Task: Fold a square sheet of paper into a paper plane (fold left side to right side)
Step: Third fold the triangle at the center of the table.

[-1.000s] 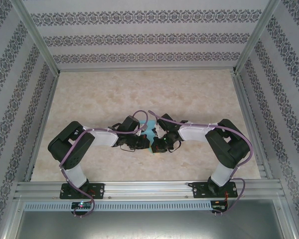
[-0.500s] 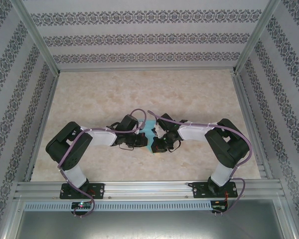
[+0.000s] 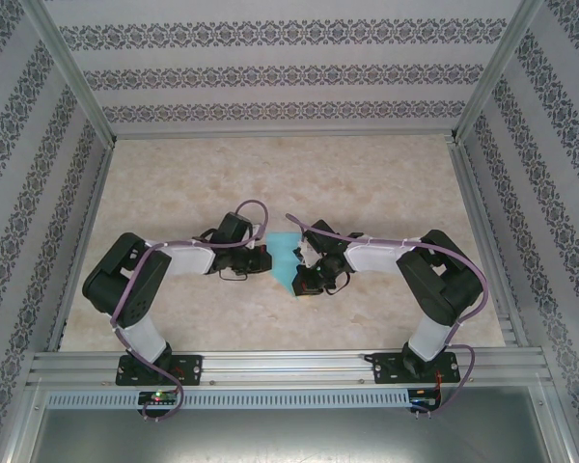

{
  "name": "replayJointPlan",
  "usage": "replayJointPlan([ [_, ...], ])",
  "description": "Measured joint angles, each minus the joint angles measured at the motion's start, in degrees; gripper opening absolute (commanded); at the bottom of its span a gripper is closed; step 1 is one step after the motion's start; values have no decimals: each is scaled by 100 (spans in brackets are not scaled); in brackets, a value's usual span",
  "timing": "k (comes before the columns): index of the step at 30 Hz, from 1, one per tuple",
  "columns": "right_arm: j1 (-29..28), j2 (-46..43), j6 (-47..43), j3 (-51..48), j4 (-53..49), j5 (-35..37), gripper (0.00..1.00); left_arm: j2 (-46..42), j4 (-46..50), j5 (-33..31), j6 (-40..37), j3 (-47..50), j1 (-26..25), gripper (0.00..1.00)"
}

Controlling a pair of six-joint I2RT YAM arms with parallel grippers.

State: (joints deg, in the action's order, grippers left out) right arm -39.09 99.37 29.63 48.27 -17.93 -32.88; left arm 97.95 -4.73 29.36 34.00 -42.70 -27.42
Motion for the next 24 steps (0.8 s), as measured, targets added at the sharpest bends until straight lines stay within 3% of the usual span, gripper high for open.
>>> replayJointPlan([
  [6,0,-13,-2,-15,22,-2,0,0,20,-15,-149,-22,356,9],
  [12,35,-153,-98,-131,68,50,0,-243,299,-352,-236,-98,544,21],
  [19,284,-831,-264,-501,-24,455,38,-1519,389,-249,129,271,568,48],
  [24,800,-1604,-446,-737,468,511,59,-2173,275,-81,776,907,485,58],
])
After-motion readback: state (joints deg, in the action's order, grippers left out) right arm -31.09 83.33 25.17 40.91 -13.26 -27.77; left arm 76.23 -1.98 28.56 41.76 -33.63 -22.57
